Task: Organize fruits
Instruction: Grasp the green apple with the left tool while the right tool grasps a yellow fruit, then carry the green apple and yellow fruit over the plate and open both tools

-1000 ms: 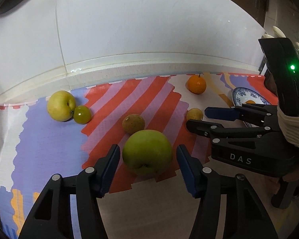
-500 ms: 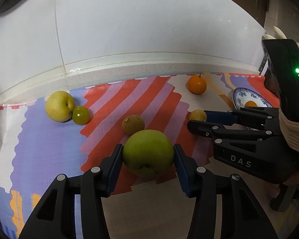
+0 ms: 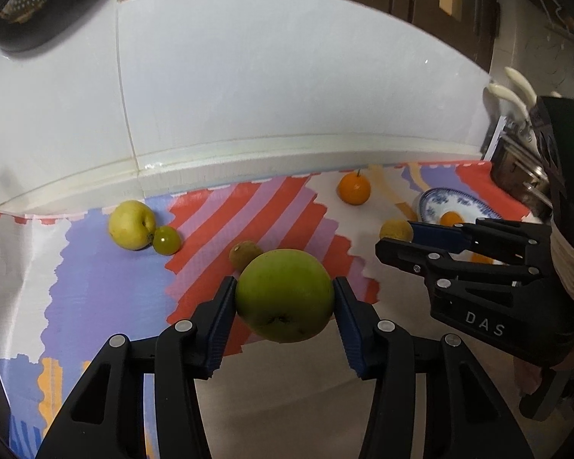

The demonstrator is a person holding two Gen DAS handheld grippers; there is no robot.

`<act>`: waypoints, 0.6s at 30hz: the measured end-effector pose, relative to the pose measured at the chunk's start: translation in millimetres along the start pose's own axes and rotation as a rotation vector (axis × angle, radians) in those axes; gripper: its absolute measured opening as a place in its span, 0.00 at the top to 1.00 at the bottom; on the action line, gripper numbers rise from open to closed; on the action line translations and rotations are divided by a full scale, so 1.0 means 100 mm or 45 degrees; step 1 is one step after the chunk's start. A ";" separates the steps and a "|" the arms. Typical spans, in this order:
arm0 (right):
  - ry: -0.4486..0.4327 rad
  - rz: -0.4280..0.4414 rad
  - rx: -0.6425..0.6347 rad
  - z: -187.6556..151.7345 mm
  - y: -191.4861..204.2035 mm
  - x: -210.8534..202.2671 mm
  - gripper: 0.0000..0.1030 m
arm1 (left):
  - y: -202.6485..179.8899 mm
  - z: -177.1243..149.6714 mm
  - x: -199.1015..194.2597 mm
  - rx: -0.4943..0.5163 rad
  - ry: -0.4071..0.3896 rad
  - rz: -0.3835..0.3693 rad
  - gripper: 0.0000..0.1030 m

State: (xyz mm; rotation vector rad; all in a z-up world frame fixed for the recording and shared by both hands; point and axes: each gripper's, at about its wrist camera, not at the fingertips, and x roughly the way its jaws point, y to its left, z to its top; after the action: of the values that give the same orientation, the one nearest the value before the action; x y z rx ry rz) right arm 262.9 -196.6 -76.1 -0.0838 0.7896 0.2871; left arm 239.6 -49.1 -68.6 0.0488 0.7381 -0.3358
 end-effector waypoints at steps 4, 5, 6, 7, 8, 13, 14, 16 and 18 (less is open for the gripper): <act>-0.041 -0.013 0.005 -0.01 0.04 -0.22 0.71 | -0.08 0.02 -0.19 0.016 -0.046 -0.006 0.52; -0.053 -0.017 0.007 -0.02 0.04 -0.28 0.71 | -0.10 0.03 -0.23 0.021 -0.057 -0.010 0.52; -0.070 -0.021 0.011 -0.02 0.05 -0.37 0.71 | -0.13 0.03 -0.28 0.025 -0.066 -0.013 0.52; -0.085 -0.026 0.015 -0.03 0.05 -0.44 0.71 | -0.15 0.03 -0.33 0.031 -0.077 -0.016 0.52; -0.098 -0.031 0.020 -0.03 0.06 -0.50 0.71 | -0.17 0.02 -0.39 0.034 -0.091 -0.023 0.52; -0.145 -0.045 0.049 -0.09 0.06 -0.80 0.71 | -0.31 0.02 -0.61 0.050 -0.130 -0.060 0.52; -0.155 -0.050 0.057 -0.11 0.06 -0.86 0.71 | -0.34 0.02 -0.66 0.055 -0.140 -0.069 0.52; -0.175 -0.064 0.069 -0.14 0.06 -0.99 0.71 | -0.41 0.01 -0.74 0.067 -0.154 -0.081 0.52; -0.194 -0.078 0.087 -0.18 0.05 -1.11 0.71 | -0.48 0.01 -0.81 0.080 -0.167 -0.093 0.52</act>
State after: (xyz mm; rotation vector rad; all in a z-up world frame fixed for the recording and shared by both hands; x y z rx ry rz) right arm 174.7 -220.4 -9.7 -0.0217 0.6433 0.2055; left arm 169.6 -71.4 -10.4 0.0588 0.5999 -0.4282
